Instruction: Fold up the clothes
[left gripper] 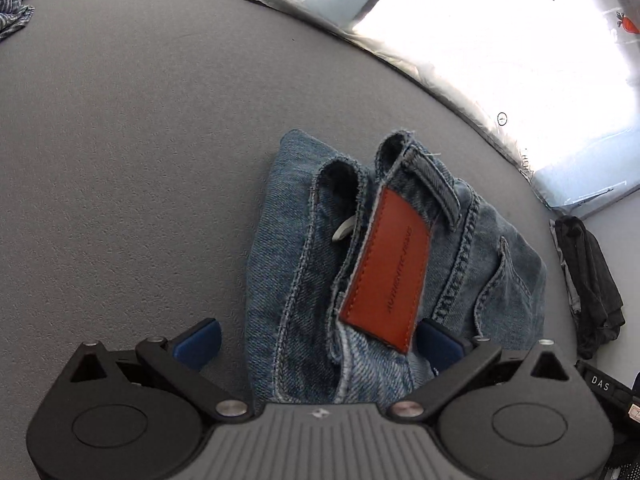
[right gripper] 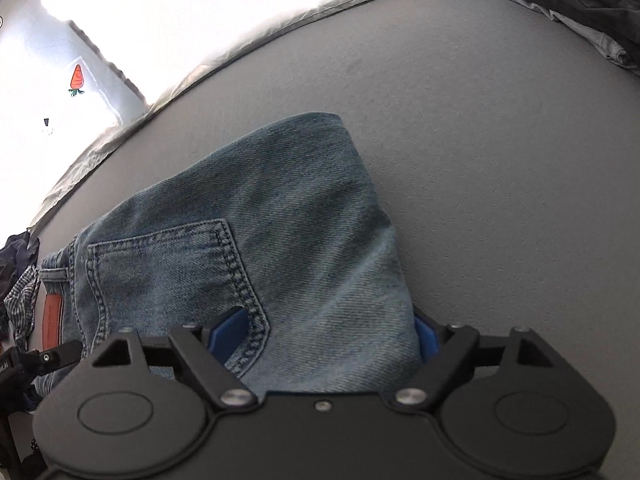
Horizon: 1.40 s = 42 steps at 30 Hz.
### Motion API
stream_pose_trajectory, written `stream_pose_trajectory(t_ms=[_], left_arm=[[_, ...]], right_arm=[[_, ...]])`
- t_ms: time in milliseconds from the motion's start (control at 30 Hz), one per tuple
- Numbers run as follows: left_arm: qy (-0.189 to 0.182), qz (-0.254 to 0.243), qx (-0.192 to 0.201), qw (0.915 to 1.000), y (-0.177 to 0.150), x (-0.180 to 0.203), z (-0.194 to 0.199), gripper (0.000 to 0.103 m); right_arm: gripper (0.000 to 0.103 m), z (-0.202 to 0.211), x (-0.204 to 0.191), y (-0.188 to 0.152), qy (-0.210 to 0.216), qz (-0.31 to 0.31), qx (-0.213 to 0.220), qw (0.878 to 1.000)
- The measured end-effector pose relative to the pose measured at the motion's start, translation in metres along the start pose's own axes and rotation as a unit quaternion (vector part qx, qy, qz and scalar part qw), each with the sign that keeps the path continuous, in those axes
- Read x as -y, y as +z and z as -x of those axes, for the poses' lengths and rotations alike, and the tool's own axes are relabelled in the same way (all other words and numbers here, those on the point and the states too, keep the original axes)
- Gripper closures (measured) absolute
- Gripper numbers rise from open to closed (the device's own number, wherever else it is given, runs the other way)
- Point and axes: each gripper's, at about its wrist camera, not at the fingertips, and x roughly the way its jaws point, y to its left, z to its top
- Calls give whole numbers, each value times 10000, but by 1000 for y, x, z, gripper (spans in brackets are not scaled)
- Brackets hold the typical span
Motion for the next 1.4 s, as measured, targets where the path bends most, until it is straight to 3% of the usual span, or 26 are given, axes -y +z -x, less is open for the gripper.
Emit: stream_pose_trajectory(t_ms=[33,100,167,233,267,367,533,633,767,1033,1200,1400], left_arm=[[-185,94,-29,9998,-1,-1,-1,3],[-539,342,-68,9979,-3,-2,-2,9],[-503,302,-23,9983,-4,2,-1,25],[-399,206,11,9990,-5,6,2,39],[-402,176,43,9990,-5,6,5,47],[-435,-6,139,9990,-5,12,19,59],[-550,-630,343,9959,-5,46,44,63],[-778,-1059,493,9901,-10,87,56,64],[-983,-1232,728,9848,-28,140,66,64],[-1194,-1274,1240,9768,-76,254,60,64],[-1368,-1745,1492,9636,-93,345,32,64],[-1630,-2458,1434,9447,-76,445,-11,64]], right_arm=[[39,0,-5,0,-26,-5,-24,10000],[52,2,-14,-2,-142,55,-1,9999],[63,6,-25,-6,-267,176,104,9994],[84,13,-38,-13,-609,426,325,9967],[84,18,-44,-17,-742,579,416,9947],[87,34,-54,-23,-742,773,624,9923],[94,69,-52,-28,-303,595,884,9938],[94,92,-55,-32,-148,797,1050,9912],[94,122,-31,-33,93,744,1226,9896],[94,207,69,-1,596,442,1915,9787],[94,236,140,32,718,152,2456,9666],[94,254,223,74,914,-610,3051,9459]])
